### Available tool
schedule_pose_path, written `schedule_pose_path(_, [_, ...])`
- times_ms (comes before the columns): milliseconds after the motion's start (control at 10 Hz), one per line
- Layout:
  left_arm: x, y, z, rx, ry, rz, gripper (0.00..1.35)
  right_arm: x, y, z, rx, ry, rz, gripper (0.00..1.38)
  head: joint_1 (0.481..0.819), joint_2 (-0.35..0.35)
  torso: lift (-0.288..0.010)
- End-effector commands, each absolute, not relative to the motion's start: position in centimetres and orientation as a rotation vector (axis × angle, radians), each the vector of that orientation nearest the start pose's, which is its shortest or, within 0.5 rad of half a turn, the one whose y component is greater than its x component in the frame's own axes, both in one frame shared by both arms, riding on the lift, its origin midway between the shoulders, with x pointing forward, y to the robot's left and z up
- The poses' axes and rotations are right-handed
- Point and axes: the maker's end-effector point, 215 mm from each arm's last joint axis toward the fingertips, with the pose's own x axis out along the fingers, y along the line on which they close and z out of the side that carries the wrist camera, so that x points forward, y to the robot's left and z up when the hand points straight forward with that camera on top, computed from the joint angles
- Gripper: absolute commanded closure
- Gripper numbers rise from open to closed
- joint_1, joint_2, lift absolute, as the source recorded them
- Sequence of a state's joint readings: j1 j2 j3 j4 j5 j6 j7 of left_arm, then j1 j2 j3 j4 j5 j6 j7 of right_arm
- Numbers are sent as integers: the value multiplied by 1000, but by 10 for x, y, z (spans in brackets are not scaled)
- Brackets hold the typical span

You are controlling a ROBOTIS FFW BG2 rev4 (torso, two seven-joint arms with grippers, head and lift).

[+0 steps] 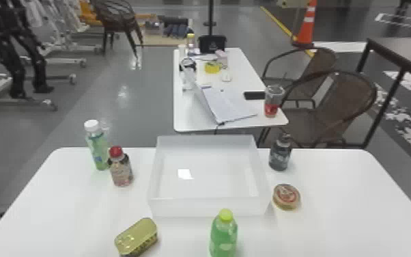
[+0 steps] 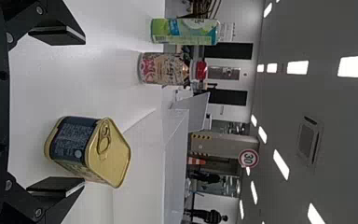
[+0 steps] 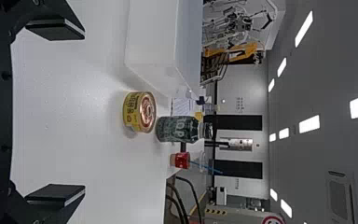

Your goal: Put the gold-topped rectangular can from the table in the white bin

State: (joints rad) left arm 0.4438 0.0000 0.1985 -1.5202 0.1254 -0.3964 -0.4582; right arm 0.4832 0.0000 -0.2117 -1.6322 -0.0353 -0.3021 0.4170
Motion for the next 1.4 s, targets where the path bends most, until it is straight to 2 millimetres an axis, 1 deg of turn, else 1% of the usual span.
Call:
schedule_pose_path(0, [413,252,-464,-35,91,-282,222,400,-264,-460,-23,124,209,133,549,0,-100])
schedule_pose_path(200, [429,243,-460,-10,110,-407,220,402,-264,-459,-22,122,208,133,549,0,-100])
schedule_pose_path(500, [444,219,-468,8,166,-599,223,403,-264,-458,-20,120,208,133,549,0,-100])
schedule_pose_path(700, [452,208,-471,19,182,-654,223,403,-264,-459,-20,121,207,133,549,0,-100])
schedule_pose_path(1100, [464,203,-482,35,218,-704,220,404,-264,-460,-16,122,206,133,549,0,-100])
schedule_pose_path(1300, [470,199,-479,73,219,-733,229,404,-265,-460,-14,121,205,133,549,0,-100])
